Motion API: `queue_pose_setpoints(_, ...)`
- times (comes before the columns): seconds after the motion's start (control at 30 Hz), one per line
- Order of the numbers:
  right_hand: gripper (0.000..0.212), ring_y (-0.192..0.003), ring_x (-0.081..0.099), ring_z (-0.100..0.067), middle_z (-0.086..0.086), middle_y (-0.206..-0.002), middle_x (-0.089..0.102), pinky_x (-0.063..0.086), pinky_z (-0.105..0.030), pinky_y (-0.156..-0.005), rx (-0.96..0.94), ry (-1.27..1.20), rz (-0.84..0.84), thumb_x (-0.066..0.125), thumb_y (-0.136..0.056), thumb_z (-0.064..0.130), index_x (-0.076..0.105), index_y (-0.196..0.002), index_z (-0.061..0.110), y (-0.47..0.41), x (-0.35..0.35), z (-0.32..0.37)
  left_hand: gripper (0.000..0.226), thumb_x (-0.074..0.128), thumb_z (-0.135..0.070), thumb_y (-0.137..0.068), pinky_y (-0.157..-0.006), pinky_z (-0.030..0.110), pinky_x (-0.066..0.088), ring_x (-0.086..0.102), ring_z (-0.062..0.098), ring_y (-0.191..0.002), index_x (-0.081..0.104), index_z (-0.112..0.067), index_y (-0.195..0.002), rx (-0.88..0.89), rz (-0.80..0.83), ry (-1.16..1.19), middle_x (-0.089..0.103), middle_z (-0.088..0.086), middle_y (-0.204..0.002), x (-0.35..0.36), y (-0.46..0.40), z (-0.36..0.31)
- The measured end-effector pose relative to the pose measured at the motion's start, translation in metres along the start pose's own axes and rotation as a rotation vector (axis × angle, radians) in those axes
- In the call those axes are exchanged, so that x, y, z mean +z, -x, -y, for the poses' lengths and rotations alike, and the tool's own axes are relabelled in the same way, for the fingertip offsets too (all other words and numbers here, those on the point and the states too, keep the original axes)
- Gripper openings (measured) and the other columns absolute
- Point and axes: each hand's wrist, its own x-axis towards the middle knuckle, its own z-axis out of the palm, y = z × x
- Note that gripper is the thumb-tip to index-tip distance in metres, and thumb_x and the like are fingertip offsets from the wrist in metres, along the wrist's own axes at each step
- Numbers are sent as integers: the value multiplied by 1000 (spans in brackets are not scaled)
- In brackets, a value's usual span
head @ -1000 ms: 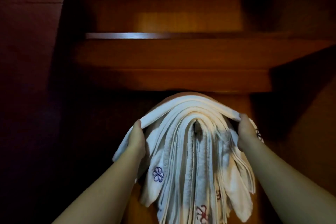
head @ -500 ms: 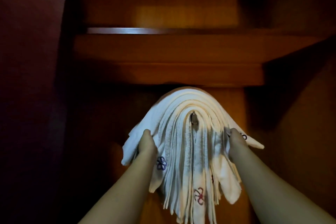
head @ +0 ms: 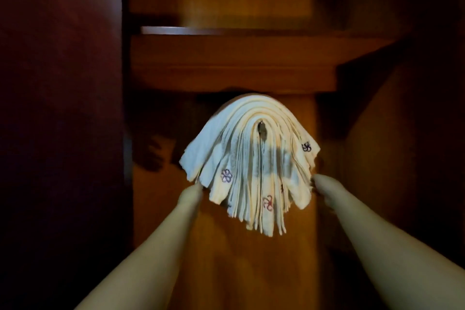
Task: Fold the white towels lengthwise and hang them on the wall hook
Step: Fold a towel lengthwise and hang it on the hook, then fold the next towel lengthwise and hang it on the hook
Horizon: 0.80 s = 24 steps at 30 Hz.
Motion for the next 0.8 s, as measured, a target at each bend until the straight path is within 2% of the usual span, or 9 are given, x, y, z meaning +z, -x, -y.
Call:
queue_pose_setpoints(0.1, 31, -75, 57, -19, -8, -91, 67, 41, -30, -64, 3, 138, 30, 50, -95, 25, 68, -110, 4, 52, -5, -18, 20, 54, -24, -97, -91, 45, 51, 64, 34, -103, 65, -9, -92, 51, 53, -247, 67, 20, -112, -14, 92, -8)
queue_pose_setpoints(0.17, 30, -74, 57, -17, -7, -88, 68, 40, -28, -62, -45, 275, 73, 49, -96, 25, 70, -105, 5, 96, -12, -35, 19, 49, -22, -103, -83, 35, 44, 56, 26, -99, 63, -11, -107, 94, 92, -408, 62, 13, -116, -24, 126, 3)
queue_pose_setpoints(0.23, 31, -77, 59, -16, -6, -92, 71, 41, -27, -60, -93, 411, 115, 47, -98, 27, 71, -102, 8, 136, -21, -52, 34, 49, -25, -103, -82, 31, 42, 56, 23, -99, 57, -11, -134, 156, 128, -565, 61, 12, -126, -34, 160, 16)
queue_pose_setpoints(0.4, 30, -94, 64, -15, 2, -104, 69, 50, -31, -81, -199, 751, 233, 49, -100, 35, 71, -107, 16, 230, -57, -103, 39, 50, -32, -103, -49, 22, 39, 51, 13, -54, 53, -22, -140, 142, 325, -839, 70, 6, -107, -46, 244, 54)
queue_pose_setpoints(0.47, 33, -106, 59, -14, 5, -117, 63, 46, -28, -87, -215, 848, 279, 50, -101, 36, 62, -127, 20, 262, -77, -130, 42, 50, -32, -103, -45, 21, 34, 46, 9, -51, 50, -23, -143, 168, 432, -951, 67, 6, -122, -45, 273, 72)
queue_pose_setpoints(0.57, 52, -127, 53, -15, 2, -145, 52, 45, -33, -104, -190, 975, 334, 53, -98, 42, 45, -147, 24, 293, -114, -184, 48, 52, -35, -102, -58, 22, 41, 52, 4, -68, 45, -23, -148, 203, 595, -1047, 58, -2, -124, -36, 303, 112)
queue_pose_setpoints(0.63, 56, -134, 47, -15, 3, -152, 44, 41, -35, -110, -149, 1061, 381, 54, -97, 45, 42, -148, 26, 308, -141, -220, 53, 53, -37, -101, -82, 26, 47, 60, 13, -108, 42, -21, -150, 245, 700, -1113, 55, 1, -138, -25, 323, 142)
queue_pose_setpoints(0.7, 58, -136, 45, -15, 3, -152, 43, 39, -37, -112, -110, 1113, 409, 54, -95, 49, 44, -147, 25, 322, -165, -252, 56, 53, -41, -101, -101, 32, 42, 47, 19, -135, 41, -20, -151, 241, 768, -1168, 44, 3, -153, -13, 340, 172)
queue_pose_setpoints(0.8, 58, -135, 46, -17, 3, -150, 46, 38, -36, -112, -46, 1139, 379, 54, -94, 51, 48, -145, 24, 342, -213, -300, 53, 53, -39, -101, -98, 28, 39, 44, 19, -137, 41, -21, -149, 186, 886, -1220, 41, 1, -154, 26, 372, 217)
